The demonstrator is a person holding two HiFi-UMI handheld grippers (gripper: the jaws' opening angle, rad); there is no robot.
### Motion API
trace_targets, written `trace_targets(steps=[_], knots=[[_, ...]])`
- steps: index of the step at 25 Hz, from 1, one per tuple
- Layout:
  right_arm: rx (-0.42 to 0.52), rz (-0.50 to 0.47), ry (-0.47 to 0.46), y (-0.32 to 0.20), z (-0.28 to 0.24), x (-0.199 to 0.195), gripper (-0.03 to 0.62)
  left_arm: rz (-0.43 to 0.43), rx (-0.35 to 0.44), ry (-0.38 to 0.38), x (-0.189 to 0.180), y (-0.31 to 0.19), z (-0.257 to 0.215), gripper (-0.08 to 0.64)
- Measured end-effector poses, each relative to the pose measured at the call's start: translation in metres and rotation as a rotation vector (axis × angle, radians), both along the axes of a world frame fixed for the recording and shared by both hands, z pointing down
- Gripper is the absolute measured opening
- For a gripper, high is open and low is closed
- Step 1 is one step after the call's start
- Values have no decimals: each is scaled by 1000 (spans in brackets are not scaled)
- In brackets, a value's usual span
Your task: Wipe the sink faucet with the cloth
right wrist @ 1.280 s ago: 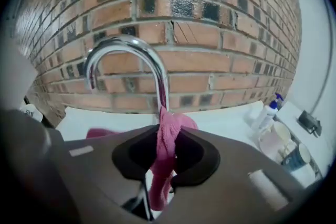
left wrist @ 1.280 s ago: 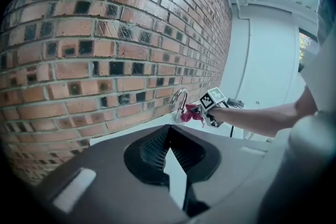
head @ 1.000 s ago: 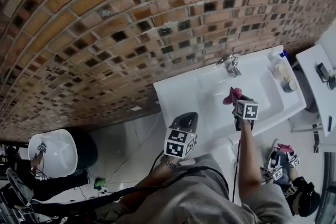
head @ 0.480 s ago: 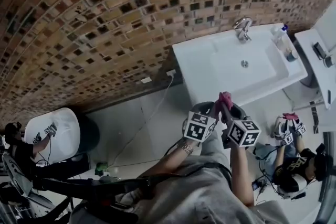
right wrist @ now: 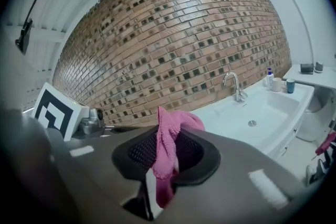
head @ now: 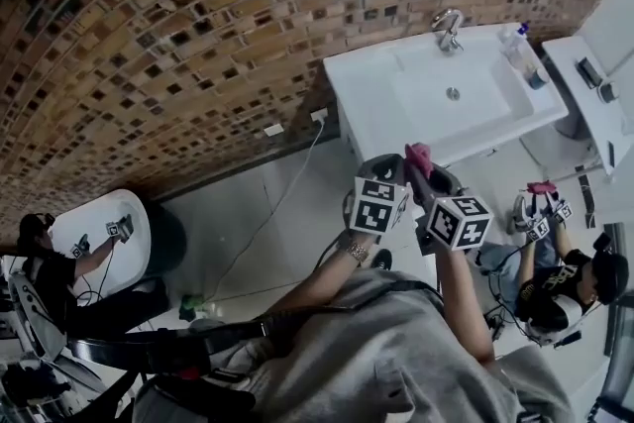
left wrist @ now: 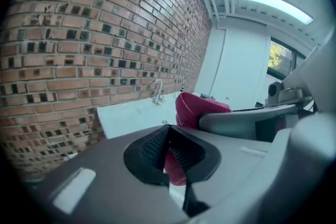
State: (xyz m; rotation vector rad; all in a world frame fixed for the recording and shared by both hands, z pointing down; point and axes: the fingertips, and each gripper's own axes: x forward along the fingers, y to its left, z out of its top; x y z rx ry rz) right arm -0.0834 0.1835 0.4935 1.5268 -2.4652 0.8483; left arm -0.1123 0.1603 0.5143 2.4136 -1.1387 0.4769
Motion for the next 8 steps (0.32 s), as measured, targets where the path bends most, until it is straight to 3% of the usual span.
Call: trace_targets(steps=[4, 8], knots=[[17, -27, 0, 7, -7, -2, 75, -31, 17, -15, -1, 5, -8, 6], [-35, -24, 4, 14, 2, 7, 75, -25, -3, -39, 9, 14, -2, 3]])
